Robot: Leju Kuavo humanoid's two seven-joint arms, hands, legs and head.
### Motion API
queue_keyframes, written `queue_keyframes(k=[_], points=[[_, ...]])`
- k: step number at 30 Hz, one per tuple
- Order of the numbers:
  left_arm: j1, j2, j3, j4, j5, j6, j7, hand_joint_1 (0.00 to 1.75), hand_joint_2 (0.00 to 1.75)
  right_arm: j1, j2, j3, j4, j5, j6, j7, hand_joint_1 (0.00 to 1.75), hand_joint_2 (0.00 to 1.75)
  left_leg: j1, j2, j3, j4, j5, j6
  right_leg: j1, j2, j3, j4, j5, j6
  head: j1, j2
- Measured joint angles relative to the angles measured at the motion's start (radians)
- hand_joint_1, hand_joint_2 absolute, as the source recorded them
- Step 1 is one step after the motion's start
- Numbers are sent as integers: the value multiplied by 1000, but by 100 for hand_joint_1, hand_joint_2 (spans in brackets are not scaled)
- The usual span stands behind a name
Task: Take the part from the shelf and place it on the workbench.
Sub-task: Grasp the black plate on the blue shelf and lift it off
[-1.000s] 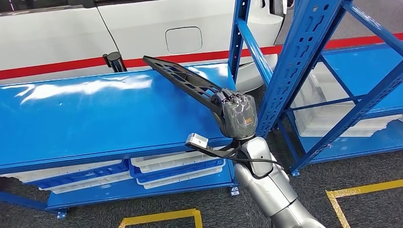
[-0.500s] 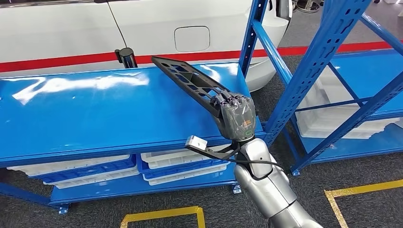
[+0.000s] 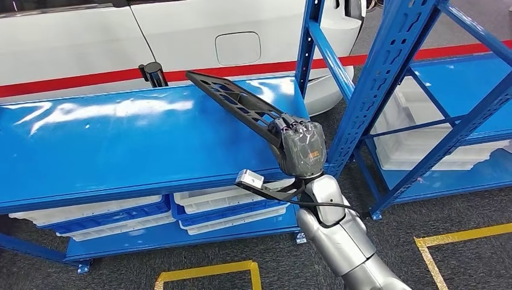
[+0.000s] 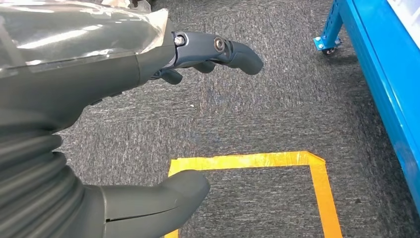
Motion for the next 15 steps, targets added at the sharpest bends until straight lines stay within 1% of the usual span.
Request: queue_keyframes(k=[1,2,3,4,5,6,7,8,10,11,12,13,14,15], points=[[1,0,0,0,0,0,0,0,175,1,0,0,1,0,0,0,175,175,4,0,-15,32,-5,-4,0,0,-1,0,1,0,0,0],[1,0,0,0,1,0,0,0,175,1,0,0,2,0,0,0,175,175,8,0,-8,22,11,-6,0,0,-1,1,1,0,0,0],[1,1,0,0,1,0,0,0,175,1,0,0,3,0,0,0,175,175,11,0,18,-27,43,-7,-1,1,0,1,1,0,0,0],[1,1,0,0,1,0,0,0,175,1,0,0,4,0,0,0,175,175,13,0,57,-101,80,-5,-1,1,1,1,1,1,0,0],[0,2,0,0,1,0,0,0,175,1,0,0,4,0,0,0,175,175,12,0,94,-171,106,-3,2,2,1,2,2,4,0,0],[0,2,0,0,1,0,0,0,175,0,1,0,4,0,0,0,175,175,10,-1,118,-220,121,0,4,2,-1,2,3,8,0,0],[-1,2,0,0,1,0,0,0,175,0,1,0,4,0,0,0,175,175,7,-1,129,-246,126,5,6,2,-4,3,5,13,1,0],[-1,2,0,0,1,0,0,0,175,-1,1,0,4,0,0,0,175,175,4,-1,128,-249,124,10,8,2,-7,2,8,19,1,0],[-1,1,0,0,1,1,0,0,175,-1,1,-1,4,0,0,0,175,175,2,0,125,-256,133,25,7,2,-14,2,9,32,2,0],[-1,1,0,0,1,2,1,0,175,-1,0,-1,4,0,0,0,175,175,2,2,125,-263,140,35,7,2,-23,17,-1,34,3,0],[-1,0,0,0,1,3,1,0,175,-2,0,-2,4,-1,0,0,175,175,3,3,124,-269,146,43,8,2,-40,51,-22,32,4,0],[-2,0,0,0,1,4,1,0,175,-2,-1,-2,5,-1,0,0,175,175,3,5,122,-272,150,50,8,2,-67,109,-53,27,5,0],[-2,0,0,0,1,5,1,0,175,-1,-2,-3,6,-1,0,0,175,175,1,5,118,-272,153,54,8,2,-99,182,-86,21,6,0],[-2,0,0,0,1,5,2,0,175,0,-3,-3,8,-1,0,0,175,175,-1,5,115,-271,155,55,8,2,-128,249,-112,20,6,0]])
